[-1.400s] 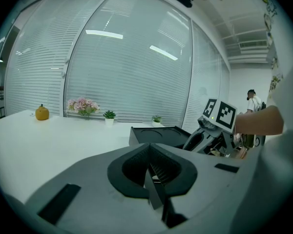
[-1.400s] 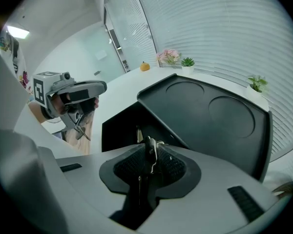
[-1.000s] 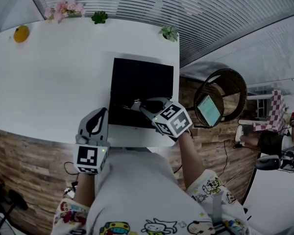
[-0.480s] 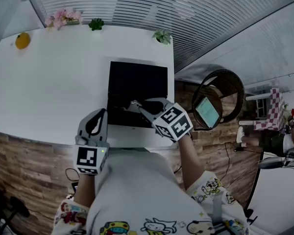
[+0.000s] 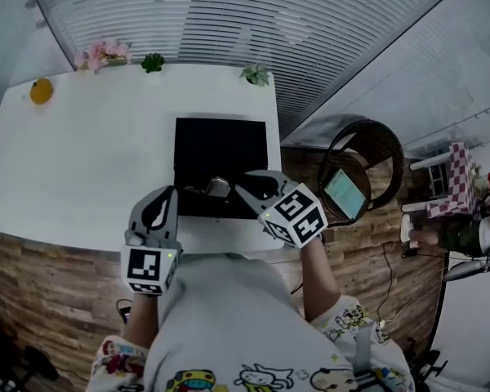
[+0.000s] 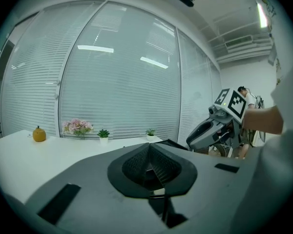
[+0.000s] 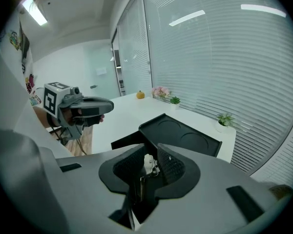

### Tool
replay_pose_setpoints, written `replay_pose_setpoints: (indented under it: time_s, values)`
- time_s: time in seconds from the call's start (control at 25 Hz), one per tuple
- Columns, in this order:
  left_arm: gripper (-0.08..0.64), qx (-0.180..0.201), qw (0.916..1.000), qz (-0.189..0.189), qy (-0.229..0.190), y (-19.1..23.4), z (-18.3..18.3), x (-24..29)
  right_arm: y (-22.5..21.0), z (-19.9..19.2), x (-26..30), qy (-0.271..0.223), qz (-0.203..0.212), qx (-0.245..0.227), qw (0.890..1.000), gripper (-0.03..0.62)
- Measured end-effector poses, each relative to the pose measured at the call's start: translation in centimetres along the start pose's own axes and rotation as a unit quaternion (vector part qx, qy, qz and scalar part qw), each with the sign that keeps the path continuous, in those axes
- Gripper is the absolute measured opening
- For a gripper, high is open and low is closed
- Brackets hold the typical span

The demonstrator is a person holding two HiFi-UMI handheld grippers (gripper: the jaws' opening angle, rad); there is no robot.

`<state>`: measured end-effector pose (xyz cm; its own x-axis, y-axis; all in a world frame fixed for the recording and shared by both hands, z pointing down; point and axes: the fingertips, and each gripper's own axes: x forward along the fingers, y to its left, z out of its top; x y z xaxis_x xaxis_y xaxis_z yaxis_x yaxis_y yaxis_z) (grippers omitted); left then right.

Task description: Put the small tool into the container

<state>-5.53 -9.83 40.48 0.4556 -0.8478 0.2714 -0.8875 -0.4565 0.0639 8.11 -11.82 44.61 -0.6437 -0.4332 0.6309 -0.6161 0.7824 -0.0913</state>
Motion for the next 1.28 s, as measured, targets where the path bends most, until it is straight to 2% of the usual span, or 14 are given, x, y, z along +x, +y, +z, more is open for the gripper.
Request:
replay_pose_setpoints:
  time_s: [0.4,0.76,1.28]
  values:
    - [0.005,0.018,0.9993,-0.032,-0.010,-3.1,1.5,1.1,-1.8,-0.2,-4.9,-0.087,-0.046,0.045,0.994,0.060]
    - [0.005,0.011,0.9981,-0.060,-0.001,-5.5,1.2,2.3,-2.4,-0.4,-8.9,-0.185,-0.074,0.092,0.976,0.058]
    - [0.005,0.011,0.9950,-0.099,0.002,-7.6,1.0,3.8,-3.0,-2.2,-11.0,-0.217,-0.114,0.130,0.961,0.021]
